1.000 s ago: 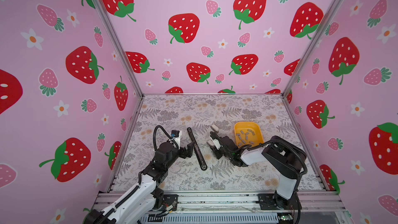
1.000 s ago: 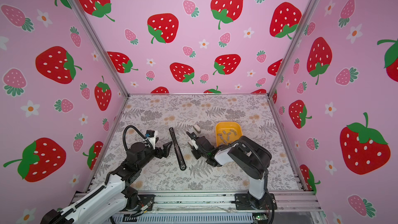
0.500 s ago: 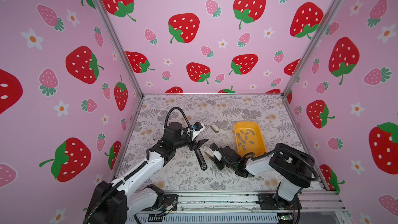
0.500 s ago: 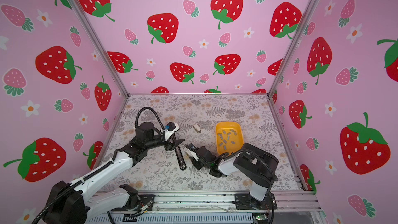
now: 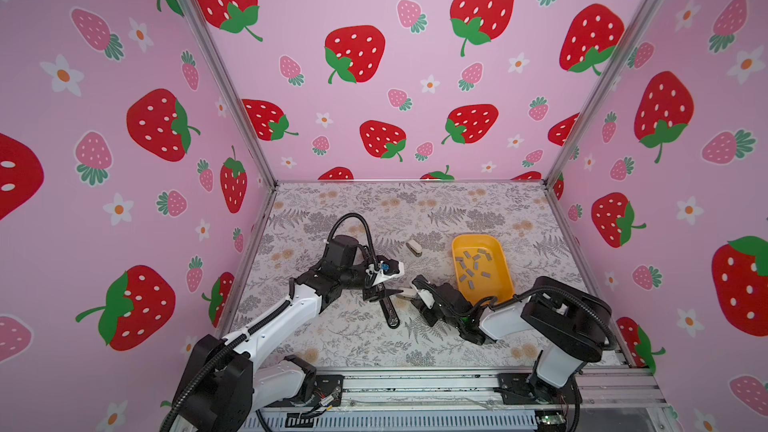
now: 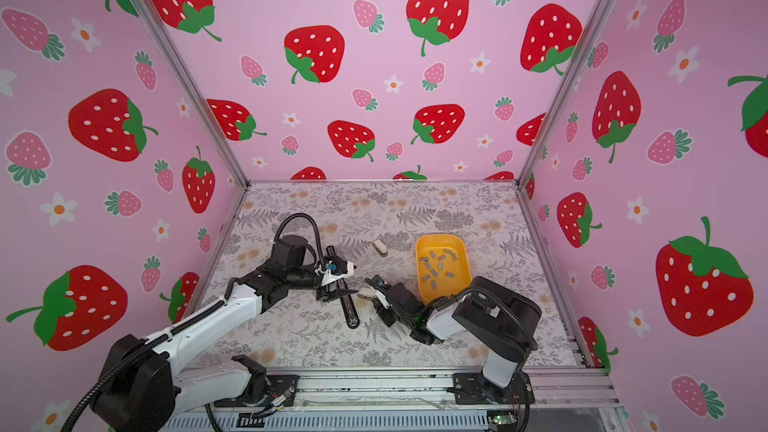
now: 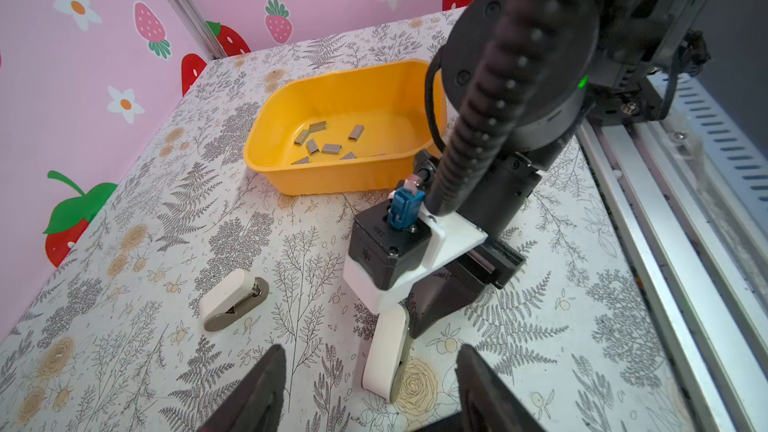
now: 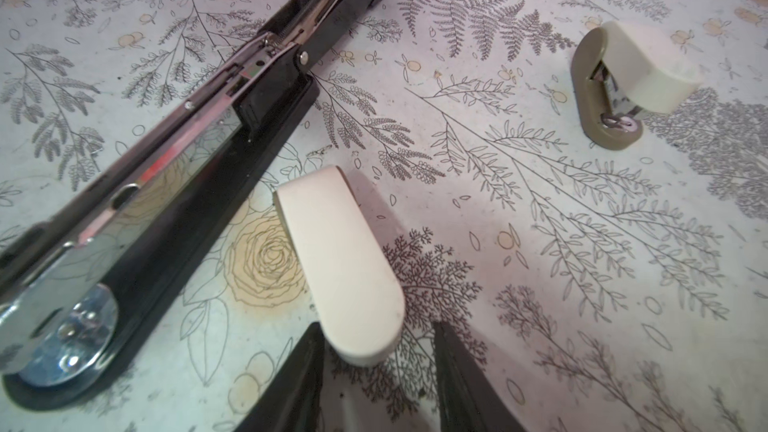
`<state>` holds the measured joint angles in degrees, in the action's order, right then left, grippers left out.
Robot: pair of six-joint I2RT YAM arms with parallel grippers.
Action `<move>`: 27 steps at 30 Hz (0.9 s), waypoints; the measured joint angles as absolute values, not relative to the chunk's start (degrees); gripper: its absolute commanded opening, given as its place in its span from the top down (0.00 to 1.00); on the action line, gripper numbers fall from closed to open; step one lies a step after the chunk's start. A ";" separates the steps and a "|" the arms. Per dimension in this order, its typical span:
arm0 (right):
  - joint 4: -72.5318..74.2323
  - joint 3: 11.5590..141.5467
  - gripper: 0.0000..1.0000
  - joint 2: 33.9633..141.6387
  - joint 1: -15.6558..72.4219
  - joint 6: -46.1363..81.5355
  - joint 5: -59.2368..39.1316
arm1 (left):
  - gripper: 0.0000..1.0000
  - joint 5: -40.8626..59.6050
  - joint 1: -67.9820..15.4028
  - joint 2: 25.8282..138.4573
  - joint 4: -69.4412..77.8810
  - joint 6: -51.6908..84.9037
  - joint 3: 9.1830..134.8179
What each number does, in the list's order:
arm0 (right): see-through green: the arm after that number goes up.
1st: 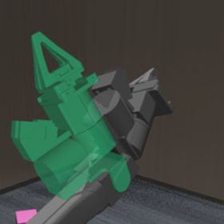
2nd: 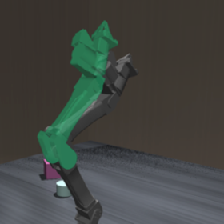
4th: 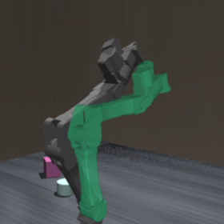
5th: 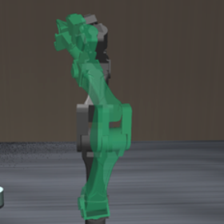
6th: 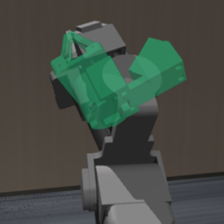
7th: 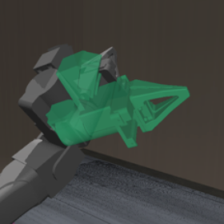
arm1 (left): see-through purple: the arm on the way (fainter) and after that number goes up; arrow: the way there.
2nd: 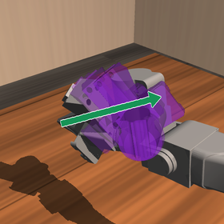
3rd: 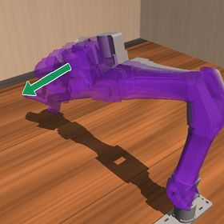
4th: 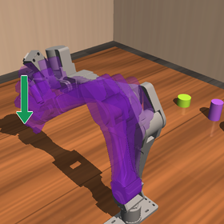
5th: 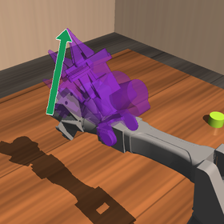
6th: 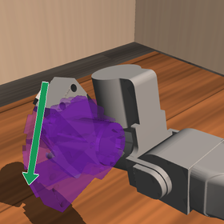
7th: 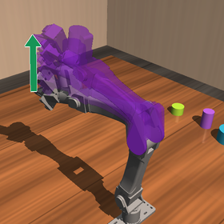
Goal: Load the staples into the stapler
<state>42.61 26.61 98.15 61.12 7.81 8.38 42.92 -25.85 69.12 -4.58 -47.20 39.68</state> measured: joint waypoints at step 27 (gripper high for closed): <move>38.81 14.72 0.39 62.81 59.68 9.93 23.44 | 0.28 30.65 -34.17 94.30 -10.68 -47.90 51.59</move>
